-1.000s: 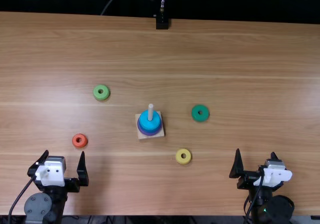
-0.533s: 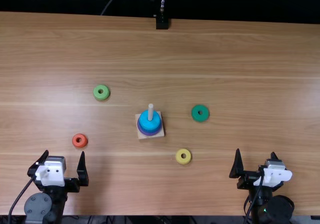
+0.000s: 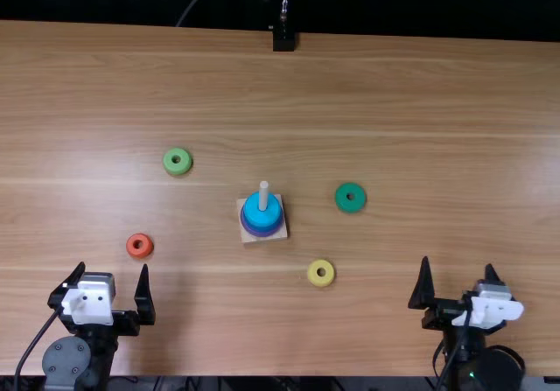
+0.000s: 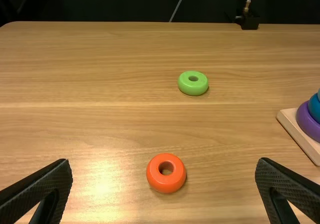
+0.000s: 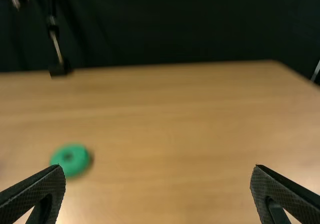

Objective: Build the Hanoi tower: stack the rings onto the peg from bottom to top in this color order: purple, dark blue, light blue, dark green, light green, yellow, orange.

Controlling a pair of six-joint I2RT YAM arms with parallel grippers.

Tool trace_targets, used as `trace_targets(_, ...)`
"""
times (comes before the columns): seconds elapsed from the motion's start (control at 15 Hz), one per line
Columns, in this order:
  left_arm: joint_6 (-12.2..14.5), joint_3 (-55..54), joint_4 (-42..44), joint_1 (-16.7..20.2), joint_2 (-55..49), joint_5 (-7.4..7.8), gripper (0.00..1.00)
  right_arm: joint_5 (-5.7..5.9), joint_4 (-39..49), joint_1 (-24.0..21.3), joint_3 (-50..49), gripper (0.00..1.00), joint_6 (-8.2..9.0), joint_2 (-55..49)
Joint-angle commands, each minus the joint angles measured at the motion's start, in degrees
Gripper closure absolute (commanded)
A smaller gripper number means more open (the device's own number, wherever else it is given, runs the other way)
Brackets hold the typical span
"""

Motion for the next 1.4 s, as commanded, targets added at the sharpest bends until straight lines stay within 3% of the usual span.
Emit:
trace_targets(0.0,0.43,-6.0,-4.54,0.39,-0.69,0.25,0.0,0.95,0.26,0.59,7.21,0.0,-0.2,6.4)
trace_targets(0.27,0.43,-6.0,-4.54,0.39,-0.69,0.25,0.0,1.47,-1.53,1.11,23.38,0.0,0.33,25.03)
trace_targets(0.4,0.43,-6.0,-4.54,0.39,-0.69,0.25,0.0,1.47,-11.97,6.56,32.87,0.0,0.54,34.52)
trace_targets(0.53,0.43,-6.0,-4.54,0.39,-0.69,0.25,0.0,1.58,-16.61,11.05,38.67,0.0,0.96,40.59)
trace_targets(0.6,0.43,-6.0,-4.54,0.39,-0.69,0.25,0.0,1.79,-17.14,13.42,40.96,0.0,2.12,44.02)
trace_targets(0.73,0.33,-6.0,-4.54,0.39,-0.69,0.25,0.0,2.63,-18.3,17.64,44.83,0.0,6.44,54.74)
trace_targets(1.07,0.33,-6.0,-4.54,0.39,-0.69,0.25,0.0,2.53,-27.9,17.72,55.99,0.0,15.09,79.26)
trace_targets(1.33,0.33,-6.0,-4.54,0.39,-0.69,0.25,0.0,2.0,-28.0,17.55,63.37,0.0,15.51,90.95)
